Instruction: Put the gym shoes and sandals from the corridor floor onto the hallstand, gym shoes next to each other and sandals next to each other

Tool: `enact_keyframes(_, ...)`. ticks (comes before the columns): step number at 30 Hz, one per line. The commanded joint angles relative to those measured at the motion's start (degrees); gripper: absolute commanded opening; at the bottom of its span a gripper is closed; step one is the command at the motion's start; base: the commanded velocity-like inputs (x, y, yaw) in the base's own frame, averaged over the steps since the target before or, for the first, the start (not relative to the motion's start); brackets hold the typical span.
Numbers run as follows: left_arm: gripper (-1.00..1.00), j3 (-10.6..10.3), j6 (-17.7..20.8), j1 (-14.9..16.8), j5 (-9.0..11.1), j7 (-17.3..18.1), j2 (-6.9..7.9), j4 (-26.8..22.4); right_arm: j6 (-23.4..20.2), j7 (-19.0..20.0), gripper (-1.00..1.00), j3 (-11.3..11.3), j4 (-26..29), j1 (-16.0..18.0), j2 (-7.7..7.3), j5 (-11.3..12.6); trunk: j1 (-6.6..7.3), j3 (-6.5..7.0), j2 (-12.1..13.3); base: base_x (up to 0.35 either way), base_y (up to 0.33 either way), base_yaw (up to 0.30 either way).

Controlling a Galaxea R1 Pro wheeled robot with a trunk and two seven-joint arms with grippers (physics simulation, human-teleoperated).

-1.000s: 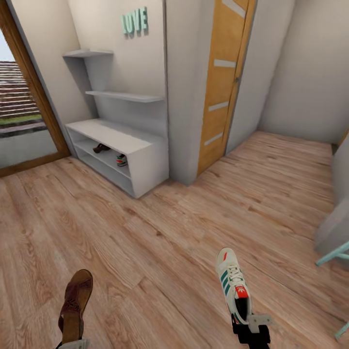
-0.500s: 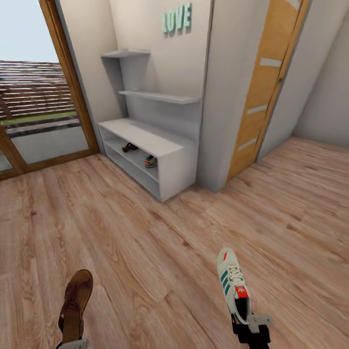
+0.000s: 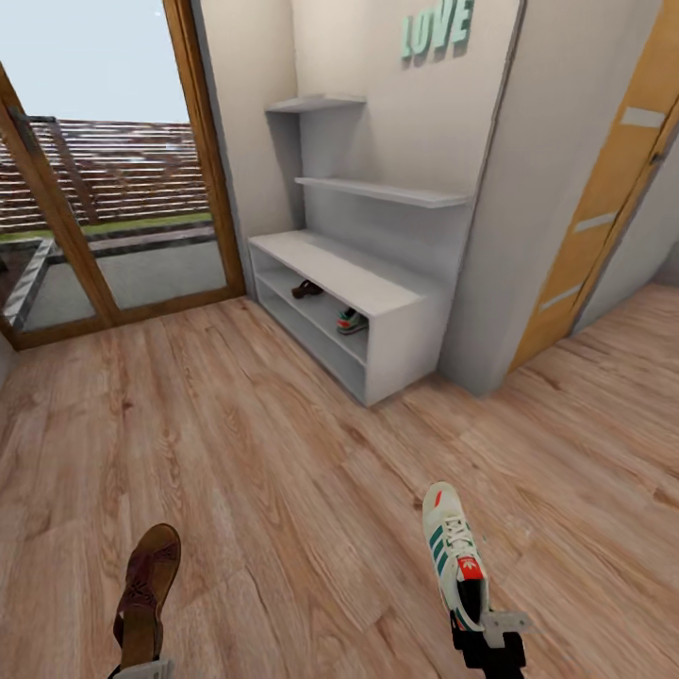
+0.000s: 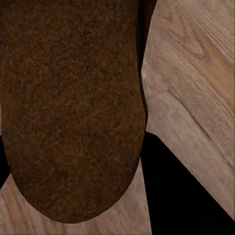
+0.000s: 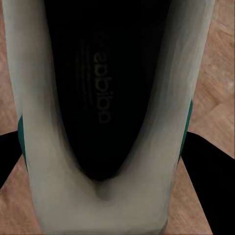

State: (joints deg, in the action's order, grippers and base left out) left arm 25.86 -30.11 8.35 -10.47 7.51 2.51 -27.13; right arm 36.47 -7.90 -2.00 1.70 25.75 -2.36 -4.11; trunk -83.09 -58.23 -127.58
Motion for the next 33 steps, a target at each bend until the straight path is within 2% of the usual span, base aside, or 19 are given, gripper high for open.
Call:
enact_keyframes(1,-1.00,0.51,-0.21,0.08,-0.69,0.32,-0.05,0.06,0.09,-0.59,-1.00,-0.20,-0.03,0.02,-0.01,-0.46,-0.02,-0.04,-0.02,0.279,0.234,0.279)
enact_keyframes(20,-1.00,0.51,-0.20,0.08,-0.69,0.32,-0.05,0.07,0.09,-0.54,-1.00,-0.20,-0.03,0.03,-0.01,-0.46,-0.02,-0.04,-0.02,0.280,0.236,0.279)
enact_keyframes(33,-1.00,0.51,-0.21,0.08,-0.69,0.32,-0.05,0.07,0.09,-0.53,-1.00,-0.20,-0.03,0.00,-0.01,-0.46,-0.02,-0.04,-0.02,0.300,0.176,0.279)
